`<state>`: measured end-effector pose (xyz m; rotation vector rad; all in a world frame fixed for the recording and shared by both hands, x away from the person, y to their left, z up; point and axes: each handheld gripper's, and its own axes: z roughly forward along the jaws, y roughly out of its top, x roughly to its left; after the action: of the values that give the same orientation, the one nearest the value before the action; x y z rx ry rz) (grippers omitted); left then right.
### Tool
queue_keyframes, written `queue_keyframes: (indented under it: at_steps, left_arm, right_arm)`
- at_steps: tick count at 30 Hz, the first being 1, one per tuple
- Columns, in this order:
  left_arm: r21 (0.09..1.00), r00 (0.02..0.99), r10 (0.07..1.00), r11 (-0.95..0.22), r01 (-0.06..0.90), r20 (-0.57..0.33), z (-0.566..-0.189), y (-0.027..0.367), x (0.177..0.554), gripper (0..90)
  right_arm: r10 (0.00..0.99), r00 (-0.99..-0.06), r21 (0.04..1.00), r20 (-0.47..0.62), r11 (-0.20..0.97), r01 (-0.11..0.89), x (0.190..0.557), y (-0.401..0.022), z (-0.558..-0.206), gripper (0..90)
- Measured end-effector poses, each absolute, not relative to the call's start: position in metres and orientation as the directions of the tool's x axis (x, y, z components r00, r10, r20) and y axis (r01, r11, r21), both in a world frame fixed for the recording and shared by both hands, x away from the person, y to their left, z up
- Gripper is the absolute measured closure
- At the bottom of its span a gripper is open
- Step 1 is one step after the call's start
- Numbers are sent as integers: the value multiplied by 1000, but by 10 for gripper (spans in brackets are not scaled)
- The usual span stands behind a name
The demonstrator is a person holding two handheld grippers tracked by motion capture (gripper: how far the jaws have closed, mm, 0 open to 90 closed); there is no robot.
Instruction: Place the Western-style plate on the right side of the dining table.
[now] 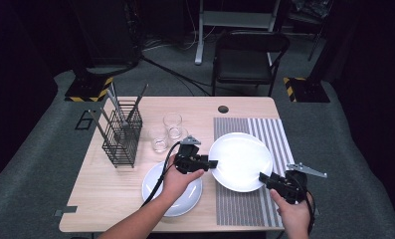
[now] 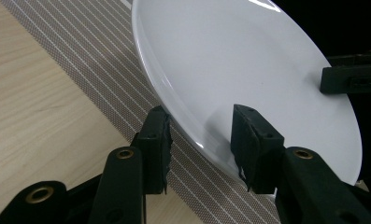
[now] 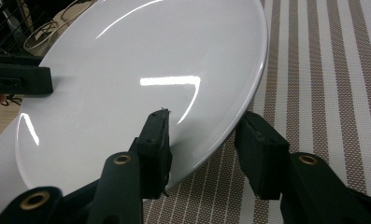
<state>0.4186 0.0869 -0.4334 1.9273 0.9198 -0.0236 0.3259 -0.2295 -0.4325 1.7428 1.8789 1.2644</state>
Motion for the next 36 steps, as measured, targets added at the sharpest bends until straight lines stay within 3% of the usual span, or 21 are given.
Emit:
queue_keyframes:
  at_steps: [17,36]
  left_arm:
    - [751,727,580,-275,600,-368,-440,63,430,605]
    - [739,694,588,-228,635,-415,-447,44,452,609]
  right_arm:
    - [921,-179,729,345,-143,669,327,-247,-441,569]
    - [923,-143,729,356,-179,661,342,-262,-442,590]
